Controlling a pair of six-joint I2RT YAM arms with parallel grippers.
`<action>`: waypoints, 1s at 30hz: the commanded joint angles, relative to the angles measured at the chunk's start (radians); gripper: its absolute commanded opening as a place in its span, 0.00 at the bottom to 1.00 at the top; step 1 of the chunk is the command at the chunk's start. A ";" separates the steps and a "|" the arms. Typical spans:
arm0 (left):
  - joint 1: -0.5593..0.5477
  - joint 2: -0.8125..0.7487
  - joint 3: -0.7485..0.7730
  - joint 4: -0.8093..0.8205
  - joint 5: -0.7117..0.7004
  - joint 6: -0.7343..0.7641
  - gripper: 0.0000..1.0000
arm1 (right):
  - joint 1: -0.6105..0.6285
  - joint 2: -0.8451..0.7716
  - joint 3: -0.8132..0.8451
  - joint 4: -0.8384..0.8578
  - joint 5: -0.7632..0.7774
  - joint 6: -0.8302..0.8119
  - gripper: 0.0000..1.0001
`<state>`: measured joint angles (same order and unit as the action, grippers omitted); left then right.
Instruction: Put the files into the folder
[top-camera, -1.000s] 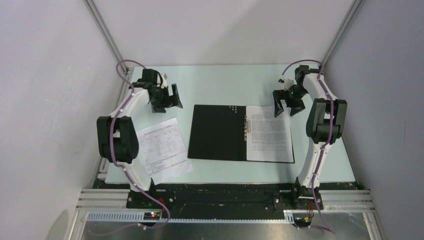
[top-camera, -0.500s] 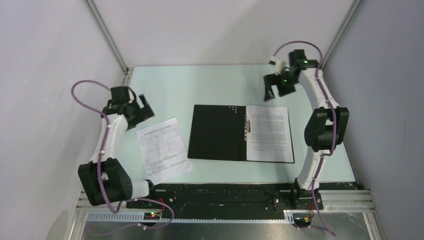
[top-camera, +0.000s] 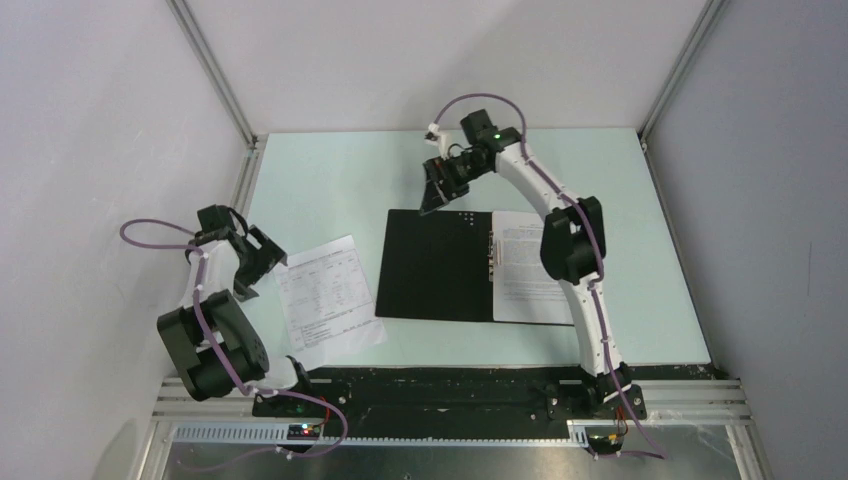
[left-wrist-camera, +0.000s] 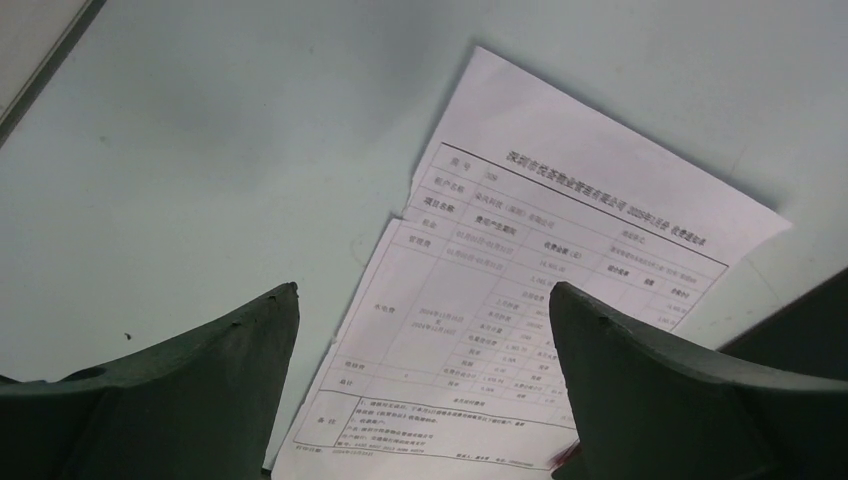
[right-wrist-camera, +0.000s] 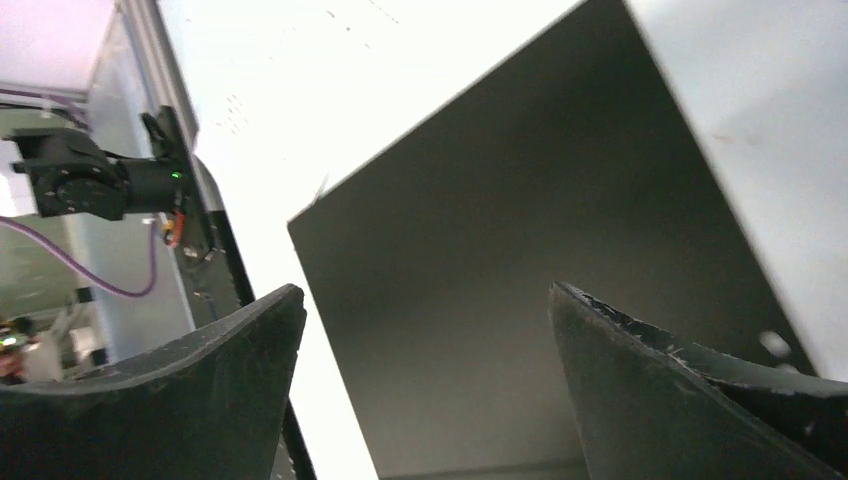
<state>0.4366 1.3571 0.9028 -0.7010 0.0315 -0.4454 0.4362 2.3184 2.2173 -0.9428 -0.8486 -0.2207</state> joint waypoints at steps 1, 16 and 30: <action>0.035 0.061 0.038 0.058 0.010 0.001 0.98 | 0.079 0.094 0.097 0.133 -0.142 0.165 0.95; 0.093 0.195 0.045 0.073 0.046 0.150 0.88 | 0.242 0.454 0.255 0.699 -0.022 0.773 0.96; 0.095 0.240 -0.005 0.083 0.102 0.130 0.91 | 0.332 0.511 0.281 0.792 0.176 0.815 0.99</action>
<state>0.5240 1.5890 0.9108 -0.6376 0.0948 -0.3294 0.7612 2.7865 2.4702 -0.1947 -0.7235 0.5678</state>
